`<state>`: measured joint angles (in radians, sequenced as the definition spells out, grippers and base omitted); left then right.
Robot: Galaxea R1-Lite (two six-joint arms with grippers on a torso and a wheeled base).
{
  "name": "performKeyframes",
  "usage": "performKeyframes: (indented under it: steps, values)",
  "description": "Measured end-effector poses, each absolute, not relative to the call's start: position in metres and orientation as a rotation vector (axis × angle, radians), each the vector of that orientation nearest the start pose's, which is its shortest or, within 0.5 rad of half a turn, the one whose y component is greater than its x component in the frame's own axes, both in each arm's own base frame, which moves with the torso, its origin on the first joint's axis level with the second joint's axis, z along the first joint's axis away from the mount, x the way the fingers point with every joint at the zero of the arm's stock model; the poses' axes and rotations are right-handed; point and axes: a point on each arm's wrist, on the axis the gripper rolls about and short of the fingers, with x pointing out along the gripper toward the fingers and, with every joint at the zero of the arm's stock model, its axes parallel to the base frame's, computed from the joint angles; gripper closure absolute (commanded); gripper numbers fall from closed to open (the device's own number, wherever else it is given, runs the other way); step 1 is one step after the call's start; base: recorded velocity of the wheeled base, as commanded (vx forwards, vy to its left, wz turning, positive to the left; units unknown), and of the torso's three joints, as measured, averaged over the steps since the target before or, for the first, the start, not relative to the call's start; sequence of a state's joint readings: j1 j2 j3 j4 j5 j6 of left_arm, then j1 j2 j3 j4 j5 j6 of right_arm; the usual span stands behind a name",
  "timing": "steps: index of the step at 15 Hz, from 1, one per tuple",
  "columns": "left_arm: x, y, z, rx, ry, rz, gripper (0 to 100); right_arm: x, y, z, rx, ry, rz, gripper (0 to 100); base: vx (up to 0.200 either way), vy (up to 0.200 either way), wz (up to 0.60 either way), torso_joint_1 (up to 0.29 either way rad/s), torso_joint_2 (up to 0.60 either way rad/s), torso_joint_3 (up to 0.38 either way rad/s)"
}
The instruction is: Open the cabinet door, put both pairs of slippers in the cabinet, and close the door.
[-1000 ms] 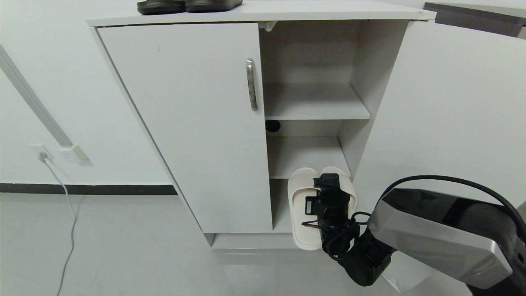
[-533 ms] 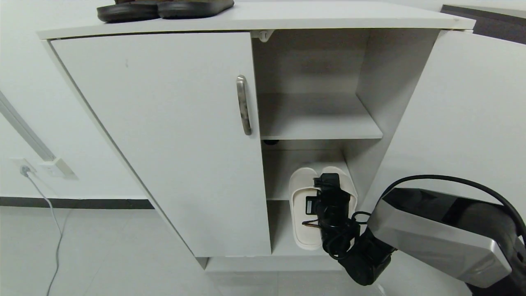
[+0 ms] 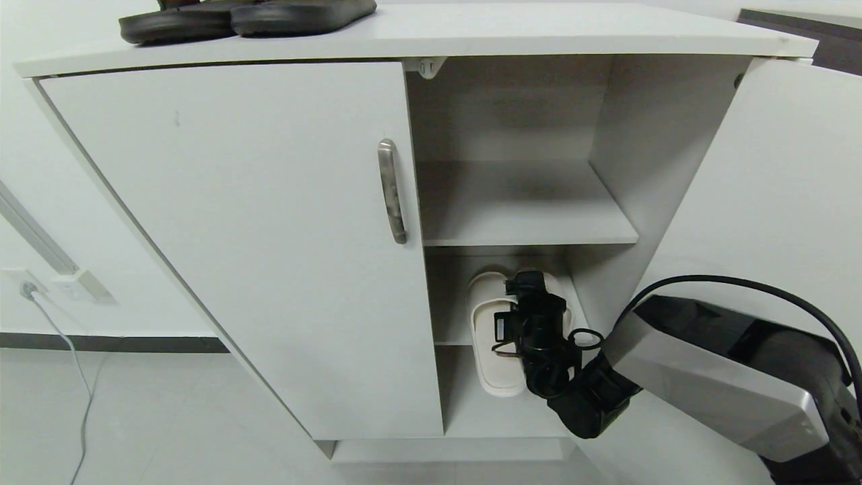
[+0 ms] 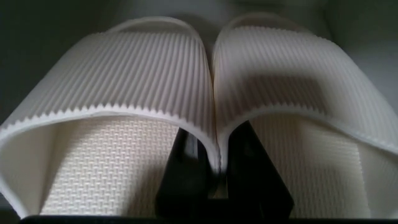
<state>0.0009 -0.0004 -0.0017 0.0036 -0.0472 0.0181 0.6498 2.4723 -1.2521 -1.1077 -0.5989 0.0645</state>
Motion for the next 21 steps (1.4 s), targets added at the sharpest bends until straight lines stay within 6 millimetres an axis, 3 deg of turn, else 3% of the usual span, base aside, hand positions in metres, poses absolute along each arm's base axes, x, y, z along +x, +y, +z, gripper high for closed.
performKeyframes:
  steps: [6, 12, 13, 17, 21]
  values:
    - [-0.023, -0.001, 0.076, 0.018, 0.001, -0.045, 100, 0.423, 0.283, 0.061, 0.015, 0.067, 0.024, 100, 0.0, 0.0, 0.0, 0.0, 0.0, 0.0]
    - [-0.023, -0.001, 0.076, 0.018, 0.001, -0.046, 100, 0.45, 0.282, 0.055, 0.011, 0.068, -0.006, 100, 0.0, 0.0, 0.0, 0.0, 0.0, 0.0]
    - [-0.023, -0.001, 0.076, 0.018, 0.001, -0.045, 100, 0.451, 0.282, 0.053, 0.012, 0.068, -0.007, 0, 0.0, 0.0, 0.0, 0.0, 0.0, 0.0]
    - [-0.023, -0.001, 0.076, 0.018, 0.001, -0.044, 100, 0.451, 0.282, 0.047, 0.006, 0.078, -0.008, 0, 0.0, 0.0, 0.0, 0.0, 0.0, 0.0]
    - [-0.023, -0.001, 0.076, 0.018, 0.001, -0.045, 100, 0.433, 0.275, 0.045, -0.013, 0.107, -0.004, 0, 0.0, 0.0, 0.0, 0.0, 0.0, 0.0]
